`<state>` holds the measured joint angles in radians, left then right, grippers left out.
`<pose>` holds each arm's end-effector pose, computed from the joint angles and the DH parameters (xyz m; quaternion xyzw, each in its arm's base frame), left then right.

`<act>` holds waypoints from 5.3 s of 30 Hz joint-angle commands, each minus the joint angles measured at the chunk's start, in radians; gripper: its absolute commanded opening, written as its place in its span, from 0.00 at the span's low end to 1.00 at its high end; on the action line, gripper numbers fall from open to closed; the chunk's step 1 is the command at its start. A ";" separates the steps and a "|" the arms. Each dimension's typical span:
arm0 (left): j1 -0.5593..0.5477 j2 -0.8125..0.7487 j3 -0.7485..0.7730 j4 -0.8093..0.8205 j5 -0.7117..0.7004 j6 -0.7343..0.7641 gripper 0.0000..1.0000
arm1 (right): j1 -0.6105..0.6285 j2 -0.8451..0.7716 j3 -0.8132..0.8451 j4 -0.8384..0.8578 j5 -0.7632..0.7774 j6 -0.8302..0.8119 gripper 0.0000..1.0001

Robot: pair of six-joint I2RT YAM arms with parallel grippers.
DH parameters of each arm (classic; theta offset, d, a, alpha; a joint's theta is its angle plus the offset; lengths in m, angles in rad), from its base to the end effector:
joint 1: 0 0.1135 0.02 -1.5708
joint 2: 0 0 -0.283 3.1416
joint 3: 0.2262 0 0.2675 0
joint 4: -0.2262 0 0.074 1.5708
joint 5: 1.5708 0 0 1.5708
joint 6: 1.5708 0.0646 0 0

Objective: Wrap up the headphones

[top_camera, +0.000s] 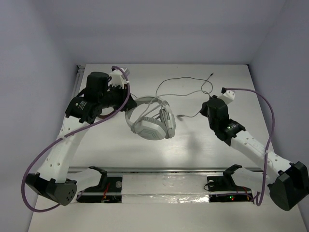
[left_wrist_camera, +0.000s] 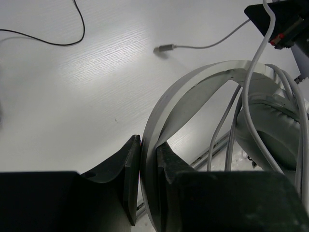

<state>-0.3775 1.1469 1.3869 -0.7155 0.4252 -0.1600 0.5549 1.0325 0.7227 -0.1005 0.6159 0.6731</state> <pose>0.2325 -0.1209 0.4309 0.1998 0.8177 -0.3088 0.4429 0.2387 0.1040 0.2836 0.2130 0.7858 0.0938 0.5731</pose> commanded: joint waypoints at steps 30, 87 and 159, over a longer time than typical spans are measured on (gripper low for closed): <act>0.086 0.056 -0.069 0.747 -0.031 -0.570 0.00 | 0.187 0.096 -0.142 0.272 -0.378 0.098 0.00; -0.710 0.016 -0.534 0.524 -1.092 -0.549 0.00 | 0.587 -0.069 -0.031 0.338 0.019 0.416 0.29; -0.752 0.040 -0.456 0.781 -1.042 -0.403 0.00 | 0.309 -0.396 0.017 -0.134 0.103 0.080 0.65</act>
<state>-1.1248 1.1740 0.9112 -0.1558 -0.5919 -0.5621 0.8692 0.6495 0.6895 -0.1970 0.6640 0.7845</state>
